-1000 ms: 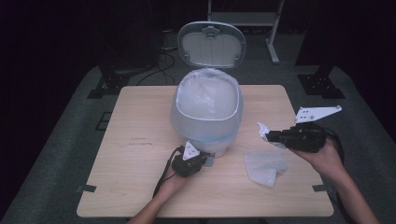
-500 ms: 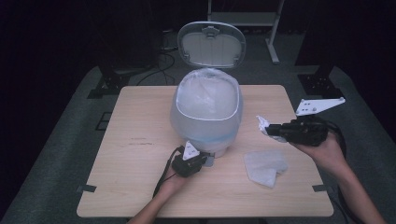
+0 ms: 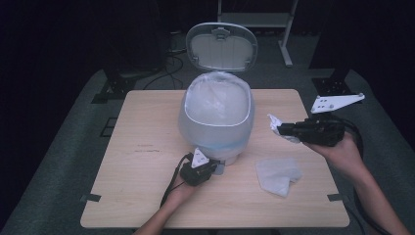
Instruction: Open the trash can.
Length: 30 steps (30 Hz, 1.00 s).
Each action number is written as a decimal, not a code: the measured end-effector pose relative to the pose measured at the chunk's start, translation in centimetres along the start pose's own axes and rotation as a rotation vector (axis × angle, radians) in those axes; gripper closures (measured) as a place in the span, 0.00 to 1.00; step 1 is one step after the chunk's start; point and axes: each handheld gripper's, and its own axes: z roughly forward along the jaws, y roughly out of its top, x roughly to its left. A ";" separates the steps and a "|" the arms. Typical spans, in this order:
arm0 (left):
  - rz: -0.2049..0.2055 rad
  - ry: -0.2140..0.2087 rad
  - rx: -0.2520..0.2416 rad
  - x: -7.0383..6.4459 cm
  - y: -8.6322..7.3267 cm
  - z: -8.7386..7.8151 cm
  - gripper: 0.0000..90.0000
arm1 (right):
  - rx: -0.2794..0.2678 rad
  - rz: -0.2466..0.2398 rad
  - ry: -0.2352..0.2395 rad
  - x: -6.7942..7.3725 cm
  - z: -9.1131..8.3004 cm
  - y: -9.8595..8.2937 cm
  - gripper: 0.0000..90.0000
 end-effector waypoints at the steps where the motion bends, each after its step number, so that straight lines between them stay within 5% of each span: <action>1: 0.000 0.000 0.000 0.0 0.0 0.0 0.84 | -0.002 0.002 0.000 0.0 0.0 0.1 0.95; 30: 0.003 0.002 -0.001 0.0 0.0 0.0 0.84 | -0.027 -0.030 0.016 0.4 0.0 4.3 0.95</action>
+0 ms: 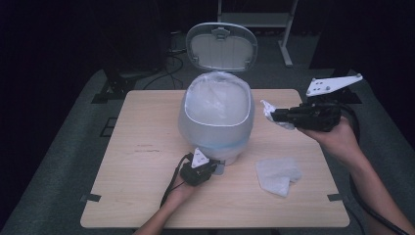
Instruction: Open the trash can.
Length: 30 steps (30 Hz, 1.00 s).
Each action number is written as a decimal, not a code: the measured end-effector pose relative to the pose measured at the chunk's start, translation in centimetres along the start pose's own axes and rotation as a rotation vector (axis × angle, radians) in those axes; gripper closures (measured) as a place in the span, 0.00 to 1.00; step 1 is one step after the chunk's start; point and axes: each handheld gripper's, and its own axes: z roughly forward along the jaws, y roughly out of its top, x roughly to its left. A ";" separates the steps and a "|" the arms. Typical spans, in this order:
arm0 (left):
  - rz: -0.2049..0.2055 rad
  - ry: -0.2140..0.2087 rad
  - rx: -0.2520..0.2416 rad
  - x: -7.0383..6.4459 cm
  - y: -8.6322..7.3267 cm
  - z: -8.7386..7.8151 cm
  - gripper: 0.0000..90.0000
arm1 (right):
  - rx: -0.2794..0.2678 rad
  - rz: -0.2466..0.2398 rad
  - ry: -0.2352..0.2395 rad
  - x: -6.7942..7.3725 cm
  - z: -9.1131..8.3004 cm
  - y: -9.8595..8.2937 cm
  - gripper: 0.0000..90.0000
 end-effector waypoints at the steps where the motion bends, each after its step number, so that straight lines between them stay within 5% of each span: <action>1: 0.000 0.000 0.000 0.0 0.0 0.0 0.84 | -0.001 -0.003 0.001 0.0 0.1 0.1 0.95; 30: -0.001 0.000 -0.003 0.0 0.0 0.0 0.84 | -0.005 -0.038 0.035 0.5 1.8 4.3 0.95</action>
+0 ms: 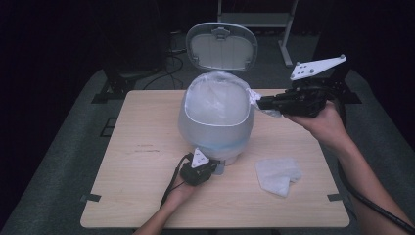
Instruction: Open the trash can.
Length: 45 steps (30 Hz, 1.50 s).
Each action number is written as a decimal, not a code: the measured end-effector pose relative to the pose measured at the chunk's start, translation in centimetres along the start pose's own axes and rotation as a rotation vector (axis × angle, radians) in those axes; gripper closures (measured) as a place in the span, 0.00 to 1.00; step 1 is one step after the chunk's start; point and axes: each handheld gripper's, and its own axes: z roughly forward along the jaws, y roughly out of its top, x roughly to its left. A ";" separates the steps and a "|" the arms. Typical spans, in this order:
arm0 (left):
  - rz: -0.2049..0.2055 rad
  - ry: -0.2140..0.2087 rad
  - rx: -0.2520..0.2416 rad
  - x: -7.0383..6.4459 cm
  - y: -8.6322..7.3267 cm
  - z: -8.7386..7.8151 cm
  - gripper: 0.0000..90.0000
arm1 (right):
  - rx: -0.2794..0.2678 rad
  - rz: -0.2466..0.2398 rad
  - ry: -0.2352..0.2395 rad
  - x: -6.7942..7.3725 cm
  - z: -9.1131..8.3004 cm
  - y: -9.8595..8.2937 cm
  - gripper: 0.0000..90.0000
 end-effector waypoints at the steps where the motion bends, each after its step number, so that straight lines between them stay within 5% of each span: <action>1: 0.000 -0.001 0.000 0.0 0.0 0.0 0.84 | -0.001 0.001 0.001 0.0 0.0 0.1 0.95; 45: -0.001 -0.004 0.004 0.0 0.0 0.0 0.84 | 0.022 -0.038 0.042 0.5 4.1 4.1 0.95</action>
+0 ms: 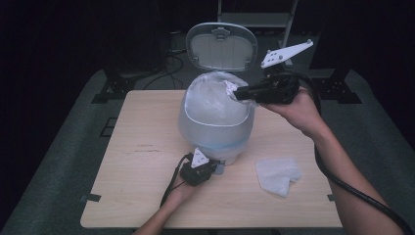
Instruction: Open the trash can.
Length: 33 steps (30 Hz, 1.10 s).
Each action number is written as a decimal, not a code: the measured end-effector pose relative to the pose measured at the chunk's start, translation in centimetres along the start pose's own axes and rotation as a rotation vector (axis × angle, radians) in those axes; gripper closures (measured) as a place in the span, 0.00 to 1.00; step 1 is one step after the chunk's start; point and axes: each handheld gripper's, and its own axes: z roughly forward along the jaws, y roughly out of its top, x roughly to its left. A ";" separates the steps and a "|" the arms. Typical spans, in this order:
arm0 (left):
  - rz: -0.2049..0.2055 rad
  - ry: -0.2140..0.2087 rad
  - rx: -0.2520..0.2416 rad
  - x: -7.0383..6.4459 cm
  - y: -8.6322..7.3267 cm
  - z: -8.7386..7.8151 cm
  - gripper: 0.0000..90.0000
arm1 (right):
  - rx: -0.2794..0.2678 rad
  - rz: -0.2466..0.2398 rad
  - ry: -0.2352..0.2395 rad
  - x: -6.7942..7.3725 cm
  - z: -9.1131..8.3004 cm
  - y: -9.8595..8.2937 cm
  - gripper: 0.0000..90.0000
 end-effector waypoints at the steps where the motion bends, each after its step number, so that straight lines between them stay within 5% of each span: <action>1: 0.000 0.000 0.000 0.0 0.0 0.0 0.84 | 0.002 -0.002 0.001 0.0 0.2 0.1 0.95; 33: -0.003 -0.004 -0.001 0.0 0.0 0.0 0.84 | 0.039 -0.003 0.022 -0.5 4.3 1.8 0.95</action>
